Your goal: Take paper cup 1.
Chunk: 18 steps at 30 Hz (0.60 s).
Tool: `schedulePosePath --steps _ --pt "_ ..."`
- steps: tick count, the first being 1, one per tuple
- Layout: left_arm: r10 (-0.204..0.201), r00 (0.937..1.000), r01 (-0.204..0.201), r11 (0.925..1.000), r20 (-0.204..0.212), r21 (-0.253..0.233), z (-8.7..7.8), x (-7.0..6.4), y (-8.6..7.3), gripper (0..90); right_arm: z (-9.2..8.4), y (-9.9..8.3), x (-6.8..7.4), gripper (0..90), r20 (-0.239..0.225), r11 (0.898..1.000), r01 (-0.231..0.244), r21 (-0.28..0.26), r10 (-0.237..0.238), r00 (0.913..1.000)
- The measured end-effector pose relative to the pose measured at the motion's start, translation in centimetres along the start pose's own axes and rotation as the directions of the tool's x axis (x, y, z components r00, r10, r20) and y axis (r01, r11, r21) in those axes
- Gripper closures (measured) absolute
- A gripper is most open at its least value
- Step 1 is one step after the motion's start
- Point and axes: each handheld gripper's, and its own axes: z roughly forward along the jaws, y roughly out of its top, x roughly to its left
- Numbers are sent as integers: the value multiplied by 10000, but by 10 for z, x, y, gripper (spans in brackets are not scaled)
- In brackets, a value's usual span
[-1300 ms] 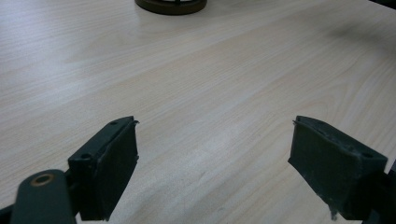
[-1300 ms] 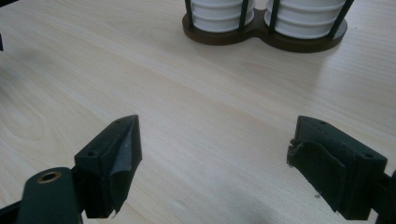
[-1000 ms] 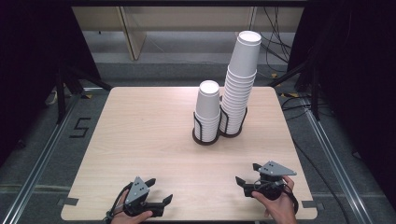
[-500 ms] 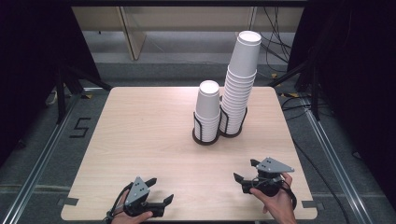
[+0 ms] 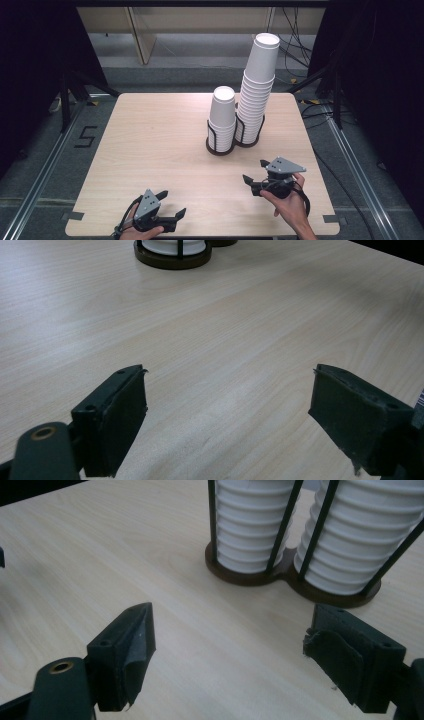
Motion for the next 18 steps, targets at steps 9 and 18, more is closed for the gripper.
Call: schedulePosePath --steps 9,18 --pt "-11 10000 11 10000 -19 23 0 0 0 143 10 24 -2 191 7 9994 164 -290 -164 9999" --pt "9 10000 -9 10000 -1 71 1 0 0 143 26 49 1 189 -136 9980 323 -536 -331 9994"
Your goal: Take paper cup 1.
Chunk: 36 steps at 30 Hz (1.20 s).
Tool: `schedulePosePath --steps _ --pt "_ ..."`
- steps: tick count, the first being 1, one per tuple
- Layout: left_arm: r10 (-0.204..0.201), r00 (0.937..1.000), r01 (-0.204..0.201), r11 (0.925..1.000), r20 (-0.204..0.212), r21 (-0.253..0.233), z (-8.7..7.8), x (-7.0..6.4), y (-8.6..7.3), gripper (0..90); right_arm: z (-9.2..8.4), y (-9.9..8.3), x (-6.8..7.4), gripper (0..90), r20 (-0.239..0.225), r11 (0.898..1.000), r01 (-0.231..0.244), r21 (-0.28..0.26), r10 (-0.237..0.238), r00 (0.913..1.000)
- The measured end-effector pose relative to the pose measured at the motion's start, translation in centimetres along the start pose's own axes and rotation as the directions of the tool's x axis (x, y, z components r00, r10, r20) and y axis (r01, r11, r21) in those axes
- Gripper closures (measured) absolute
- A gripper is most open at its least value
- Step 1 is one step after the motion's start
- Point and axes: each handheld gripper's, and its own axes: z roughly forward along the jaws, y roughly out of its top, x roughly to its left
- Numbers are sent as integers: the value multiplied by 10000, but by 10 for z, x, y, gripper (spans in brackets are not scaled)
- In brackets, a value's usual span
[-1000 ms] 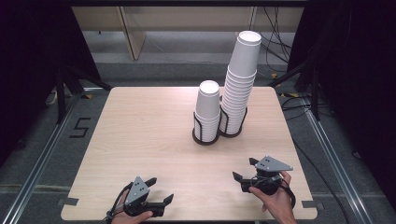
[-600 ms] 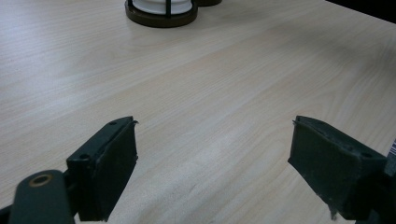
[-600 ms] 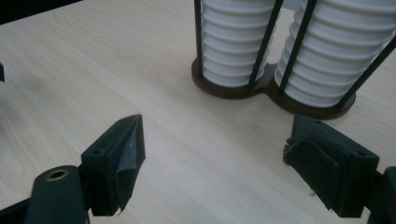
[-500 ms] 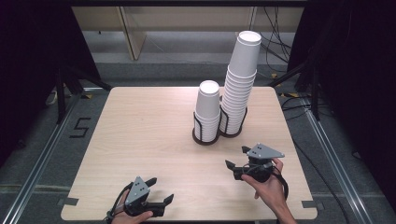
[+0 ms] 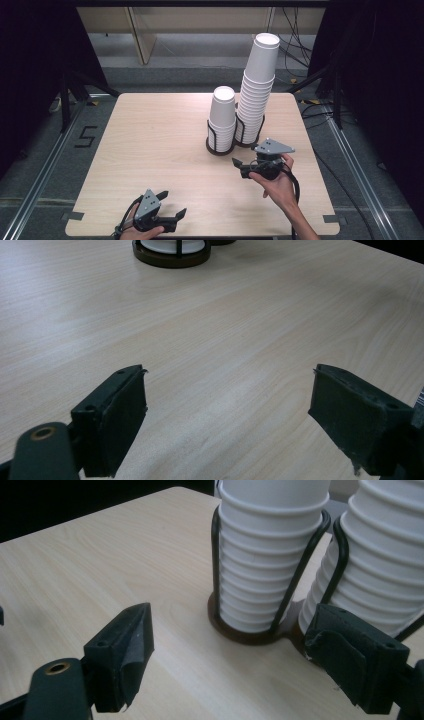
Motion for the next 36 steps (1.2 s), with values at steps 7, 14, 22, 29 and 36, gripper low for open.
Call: schedulePosePath --steps 7,14,22,29,36 --pt "-41 9999 41 10000 -99 41 -1 0 0 143 10 18 -1 188 32 9996 -154 -232 154 9999" --pt "4 10000 -4 10000 -17 68 1 1 0 143 23 47 -6 187 150 9969 -189 -765 201 9997" --pt "4 10000 -4 9999 -14 104 0 1 0 143 37 65 -12 188 456 9974 -127 -703 159 9988" --pt "-40 10000 40 10000 21 76 1 1 0 143 44 77 -16 188 557 9974 -249 -682 287 9980" --pt "-89 9999 88 9999 70 53 2 0 0 143 53 91 -18 184 960 9974 -204 -691 270 9950"
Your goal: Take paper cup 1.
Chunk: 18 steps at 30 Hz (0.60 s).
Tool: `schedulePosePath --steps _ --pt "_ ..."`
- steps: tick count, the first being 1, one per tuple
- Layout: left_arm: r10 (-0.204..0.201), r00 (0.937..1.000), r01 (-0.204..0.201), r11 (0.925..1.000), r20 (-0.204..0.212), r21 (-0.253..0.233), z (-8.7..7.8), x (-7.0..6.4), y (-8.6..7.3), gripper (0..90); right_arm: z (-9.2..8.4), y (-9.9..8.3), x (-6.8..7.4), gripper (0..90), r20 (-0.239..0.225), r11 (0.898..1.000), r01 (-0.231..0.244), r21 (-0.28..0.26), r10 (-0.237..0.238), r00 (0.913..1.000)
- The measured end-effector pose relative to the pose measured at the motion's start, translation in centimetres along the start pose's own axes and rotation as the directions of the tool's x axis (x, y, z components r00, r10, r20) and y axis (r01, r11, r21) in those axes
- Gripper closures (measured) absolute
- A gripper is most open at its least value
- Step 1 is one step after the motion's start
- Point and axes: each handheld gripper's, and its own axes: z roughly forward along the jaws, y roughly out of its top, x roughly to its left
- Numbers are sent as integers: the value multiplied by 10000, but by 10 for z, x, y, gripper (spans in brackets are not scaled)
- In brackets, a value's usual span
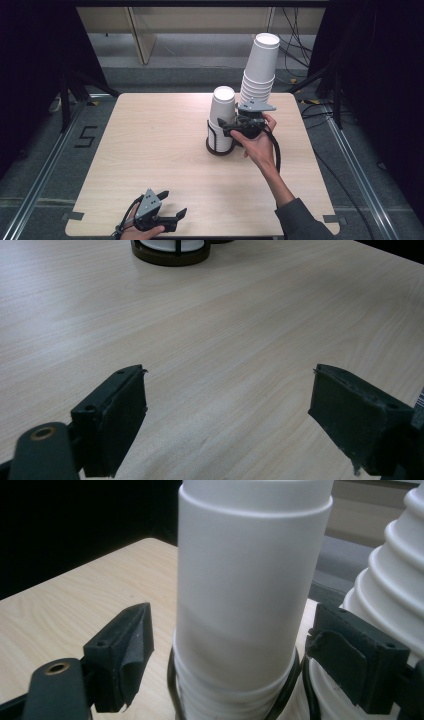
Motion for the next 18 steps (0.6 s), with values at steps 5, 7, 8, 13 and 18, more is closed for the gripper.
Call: schedulePosePath --steps 5,7,8,13,18 --pt "17 10000 -17 10000 25 -20 0 0 0 143 10 8 1 182 79 9998 -210 66 209 9997" --pt "67 10000 -67 9999 -51 100 -1 -1 0 143 14 11 4 167 137 9992 -396 79 395 9991" --pt "70 10000 -69 9999 -50 89 -1 -1 0 143 15 12 5 166 278 9995 -315 63 313 9991" --pt "35 10000 -35 10000 14 42 -1 -1 0 143 22 16 5 171 649 9998 -145 169 133 9978" --pt "56 10000 -56 9999 -13 97 -1 -1 0 143 26 20 9 165 857 9983 -478 344 447 9953"
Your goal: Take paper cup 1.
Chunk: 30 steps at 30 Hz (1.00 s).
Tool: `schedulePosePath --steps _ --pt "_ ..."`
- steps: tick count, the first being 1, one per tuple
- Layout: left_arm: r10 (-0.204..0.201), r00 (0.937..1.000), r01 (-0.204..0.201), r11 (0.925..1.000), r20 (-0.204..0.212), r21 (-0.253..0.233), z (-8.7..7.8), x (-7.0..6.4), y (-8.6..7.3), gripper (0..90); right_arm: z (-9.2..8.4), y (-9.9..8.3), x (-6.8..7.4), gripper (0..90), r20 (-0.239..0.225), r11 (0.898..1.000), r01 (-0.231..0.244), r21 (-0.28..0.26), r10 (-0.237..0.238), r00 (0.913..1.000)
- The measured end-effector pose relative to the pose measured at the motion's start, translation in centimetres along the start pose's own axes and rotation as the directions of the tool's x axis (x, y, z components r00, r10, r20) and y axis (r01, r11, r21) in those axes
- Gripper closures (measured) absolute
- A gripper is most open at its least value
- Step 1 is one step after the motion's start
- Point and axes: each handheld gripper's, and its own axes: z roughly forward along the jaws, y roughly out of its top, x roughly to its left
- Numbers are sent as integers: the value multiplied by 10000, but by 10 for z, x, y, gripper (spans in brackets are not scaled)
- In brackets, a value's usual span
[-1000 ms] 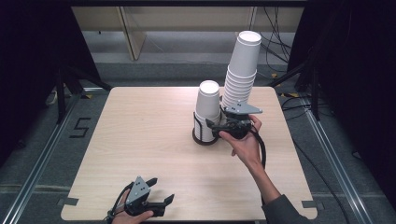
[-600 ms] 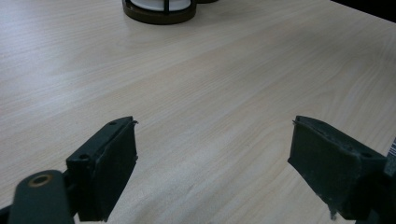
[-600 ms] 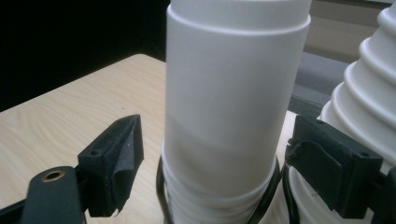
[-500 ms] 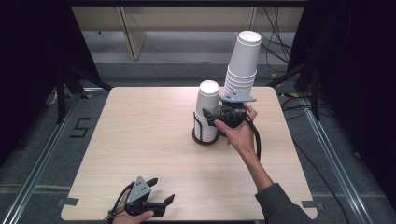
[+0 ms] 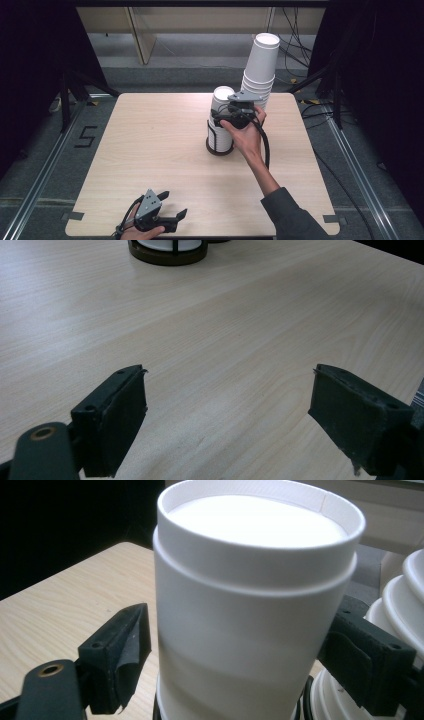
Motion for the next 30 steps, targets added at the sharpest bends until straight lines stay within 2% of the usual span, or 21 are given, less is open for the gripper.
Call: schedulePosePath --steps 1,4,6,11,18,20,23,30 --pt "6 10000 -6 10000 1 20 0 0 0 143 2 1 -1 164 -36 9998 194 -43 -194 9998" --pt "-46 10000 46 10000 18 -46 0 -1 0 143 6 3 0 166 42 9999 -131 22 131 9999" --pt "-42 10000 43 10000 56 -46 0 -1 0 143 8 3 -1 174 118 9999 -143 14 143 9998" --pt "-51 10000 51 10000 40 -33 0 -1 0 143 12 2 -2 167 -48 9990 -454 -51 454 9990" --pt "-15 10000 15 10000 26 20 0 -1 0 143 17 3 -1 168 121 9987 -518 -41 518 9986" --pt "-11 10000 10 10000 23 5 0 0 0 143 16 5 -1 181 156 9981 -621 25 620 9980" --pt "-13 10000 13 10000 28 45 0 -1 0 143 15 6 0 191 198 9986 -524 -35 525 9984" --pt "-22 10000 22 10000 39 20 0 -1 0 143 0 23 1 199 216 9965 -573 -615 587 9980"
